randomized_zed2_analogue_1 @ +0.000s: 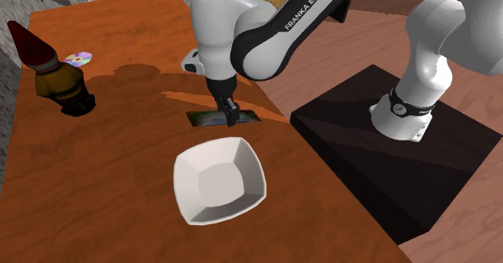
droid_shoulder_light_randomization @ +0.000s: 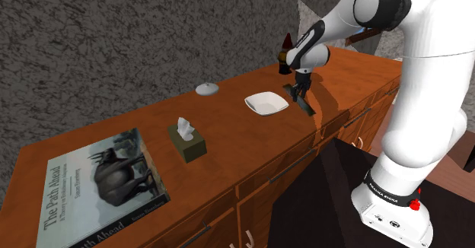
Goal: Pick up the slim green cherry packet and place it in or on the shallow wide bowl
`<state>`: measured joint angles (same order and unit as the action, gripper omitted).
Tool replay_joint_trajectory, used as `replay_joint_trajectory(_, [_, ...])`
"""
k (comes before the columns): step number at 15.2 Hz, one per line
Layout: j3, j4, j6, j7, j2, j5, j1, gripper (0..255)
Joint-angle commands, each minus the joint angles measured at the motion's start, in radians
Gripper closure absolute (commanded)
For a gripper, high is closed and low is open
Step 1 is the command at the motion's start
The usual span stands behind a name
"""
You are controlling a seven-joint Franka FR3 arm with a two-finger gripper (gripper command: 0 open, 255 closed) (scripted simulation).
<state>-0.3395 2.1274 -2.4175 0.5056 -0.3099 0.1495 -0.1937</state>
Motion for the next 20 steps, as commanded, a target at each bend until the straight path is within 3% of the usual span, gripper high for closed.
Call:
replay_joint_trajectory(1, [-0.006, -0.002, 0.022, -0.005, 0.021, -0.011, 0.003, 255])
replay_joint_trajectory(14, [-0.026, -0.047, 0.168, -0.046, 0.131, -0.071, 0.019, 255])
replay_joint_trajectory(20, [0.027, -0.111, 0.192, -0.179, 0.091, -0.069, 0.096, 255])
